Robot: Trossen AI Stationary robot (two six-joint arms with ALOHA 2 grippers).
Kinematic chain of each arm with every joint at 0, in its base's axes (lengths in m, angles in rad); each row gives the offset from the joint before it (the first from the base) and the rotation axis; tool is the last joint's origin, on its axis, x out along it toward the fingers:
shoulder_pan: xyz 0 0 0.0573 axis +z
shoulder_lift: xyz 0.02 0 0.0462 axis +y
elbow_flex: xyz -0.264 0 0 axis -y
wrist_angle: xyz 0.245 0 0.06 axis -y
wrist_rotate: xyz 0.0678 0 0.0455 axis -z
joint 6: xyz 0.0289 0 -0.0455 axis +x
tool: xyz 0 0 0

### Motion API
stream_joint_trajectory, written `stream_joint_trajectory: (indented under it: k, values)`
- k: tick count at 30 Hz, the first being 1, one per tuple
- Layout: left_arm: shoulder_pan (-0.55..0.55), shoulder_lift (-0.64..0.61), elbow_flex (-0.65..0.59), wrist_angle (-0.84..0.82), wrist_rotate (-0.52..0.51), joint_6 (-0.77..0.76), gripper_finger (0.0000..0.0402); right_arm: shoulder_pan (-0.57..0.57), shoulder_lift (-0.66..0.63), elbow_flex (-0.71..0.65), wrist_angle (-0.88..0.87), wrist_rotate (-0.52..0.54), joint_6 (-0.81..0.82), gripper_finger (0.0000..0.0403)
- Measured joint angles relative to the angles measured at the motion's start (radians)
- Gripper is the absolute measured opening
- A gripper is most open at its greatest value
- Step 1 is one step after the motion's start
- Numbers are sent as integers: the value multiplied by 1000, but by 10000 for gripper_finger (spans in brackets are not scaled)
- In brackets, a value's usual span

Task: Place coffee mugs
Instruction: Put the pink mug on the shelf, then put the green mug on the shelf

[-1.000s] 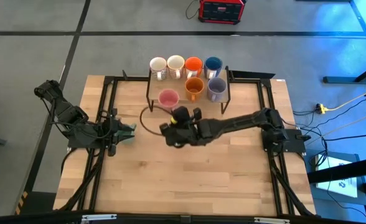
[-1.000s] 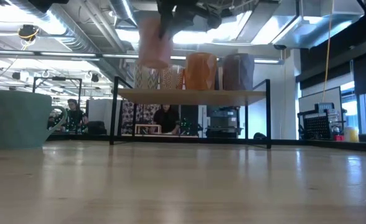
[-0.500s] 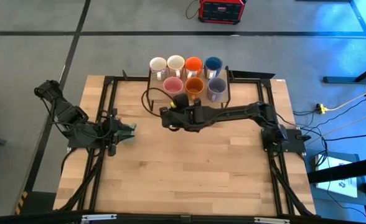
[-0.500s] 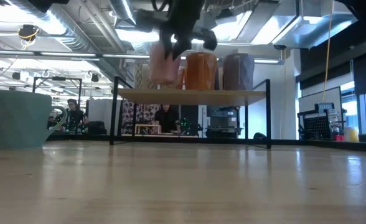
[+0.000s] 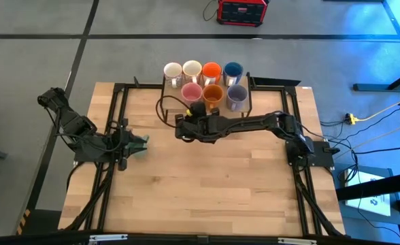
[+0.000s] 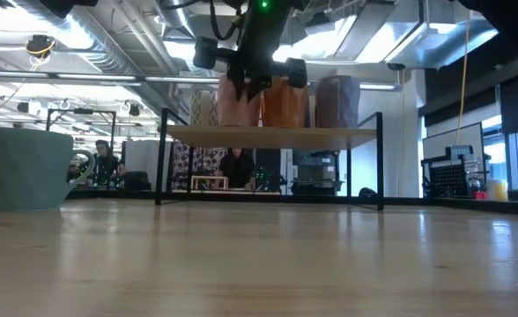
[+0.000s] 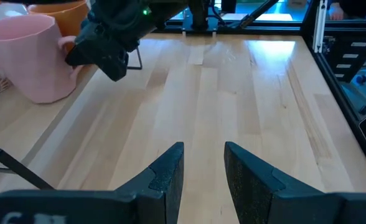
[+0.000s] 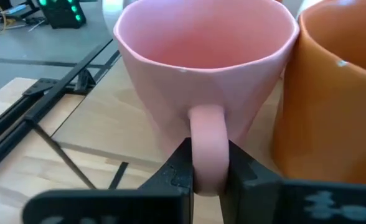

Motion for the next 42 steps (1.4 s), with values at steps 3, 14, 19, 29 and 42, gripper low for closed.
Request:
stream_joint_trajectory:
  k: [3, 14, 19, 29, 42]
  values:
    - [0, 0, 0, 0, -3, 0, 110, 0, 0, 0, -10, 2, 6, 25]
    - [0, 0, 0, 0, -4, -1, 110, -1, 0, 0, -12, -19, 2, 59]
    - [0, 0, 0, 1, -4, -1, 110, -1, 2, -2, -13, -34, 3, 117]
    - [0, 0, 0, 2, -22, -2, 110, 1, -26, -2, -14, -28, -29, 174]
    - [0, 0, 0, -108, -8, -34, 110, 53, -169, -2, 11, -369, -254, 172]
